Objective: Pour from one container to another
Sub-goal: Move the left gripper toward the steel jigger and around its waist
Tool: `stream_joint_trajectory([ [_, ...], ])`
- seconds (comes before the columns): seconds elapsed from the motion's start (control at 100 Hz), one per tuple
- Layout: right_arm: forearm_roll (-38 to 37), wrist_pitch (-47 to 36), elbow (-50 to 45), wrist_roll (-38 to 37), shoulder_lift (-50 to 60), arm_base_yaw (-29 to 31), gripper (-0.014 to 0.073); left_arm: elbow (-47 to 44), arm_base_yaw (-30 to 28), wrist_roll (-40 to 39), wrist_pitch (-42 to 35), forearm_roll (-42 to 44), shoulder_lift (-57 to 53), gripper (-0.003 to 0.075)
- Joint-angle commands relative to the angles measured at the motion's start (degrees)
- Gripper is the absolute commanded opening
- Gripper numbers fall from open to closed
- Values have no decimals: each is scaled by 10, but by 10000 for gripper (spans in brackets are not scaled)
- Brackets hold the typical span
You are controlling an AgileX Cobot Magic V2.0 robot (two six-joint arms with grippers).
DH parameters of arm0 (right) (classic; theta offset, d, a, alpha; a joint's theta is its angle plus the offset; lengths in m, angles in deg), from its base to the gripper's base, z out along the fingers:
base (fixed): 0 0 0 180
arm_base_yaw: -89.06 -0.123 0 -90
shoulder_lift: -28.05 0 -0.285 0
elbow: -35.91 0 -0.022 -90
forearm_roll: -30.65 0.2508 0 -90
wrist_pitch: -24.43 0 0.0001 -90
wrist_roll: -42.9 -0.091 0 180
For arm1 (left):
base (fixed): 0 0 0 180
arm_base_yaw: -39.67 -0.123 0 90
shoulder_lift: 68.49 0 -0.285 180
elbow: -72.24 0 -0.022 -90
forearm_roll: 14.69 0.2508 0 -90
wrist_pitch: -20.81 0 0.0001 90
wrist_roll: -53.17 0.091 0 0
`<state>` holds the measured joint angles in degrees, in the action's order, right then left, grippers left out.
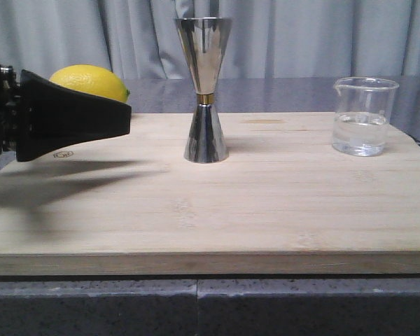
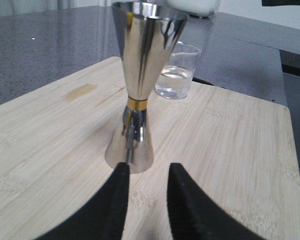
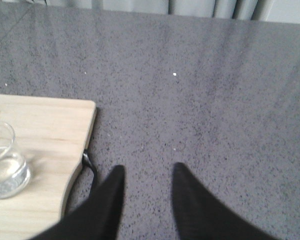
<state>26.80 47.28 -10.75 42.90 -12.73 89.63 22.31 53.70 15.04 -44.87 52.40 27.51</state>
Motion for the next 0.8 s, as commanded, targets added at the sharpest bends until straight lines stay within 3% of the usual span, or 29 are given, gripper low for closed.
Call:
stream_joint_trajectory([
  [0.0,-1,-55,14,9,-7,1,378,18,-2,-7,-101,-11,-12,331],
  [0.11,-1,-55,14,9,-16,1,513,19,-2,-7,-90,-22,-12,479],
  [0.19,-1,-54,14,9,-25,1,534,19,-2,-7,-77,-34,-12,538],
  [0.6,21,-65,14,9,-63,1,533,45,-1,-1,-21,-42,-11,542],
  [0.79,22,-65,14,9,-65,1,532,60,-1,-5,-37,-41,8,542],
])
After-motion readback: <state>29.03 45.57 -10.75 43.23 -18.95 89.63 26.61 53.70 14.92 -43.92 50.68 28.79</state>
